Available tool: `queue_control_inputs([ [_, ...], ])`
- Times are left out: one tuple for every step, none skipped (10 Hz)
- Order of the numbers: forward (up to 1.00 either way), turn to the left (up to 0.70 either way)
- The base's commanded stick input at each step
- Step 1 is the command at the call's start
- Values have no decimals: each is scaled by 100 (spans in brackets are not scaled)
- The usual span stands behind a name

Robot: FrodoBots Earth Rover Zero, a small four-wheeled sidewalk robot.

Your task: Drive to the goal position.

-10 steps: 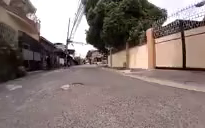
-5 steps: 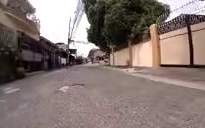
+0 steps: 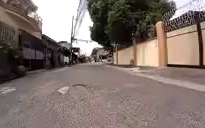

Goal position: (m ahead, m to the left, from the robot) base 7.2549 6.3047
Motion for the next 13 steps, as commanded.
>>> queue_control_inputs([
  [50,7],
  [50,7],
  [50,7],
  [50,7],
  [50,7],
  [50,7],
  [50,7],
  [50,7],
  [50,7],
  [50,7],
  [50,7],
  [50,7],
  [50,7],
])
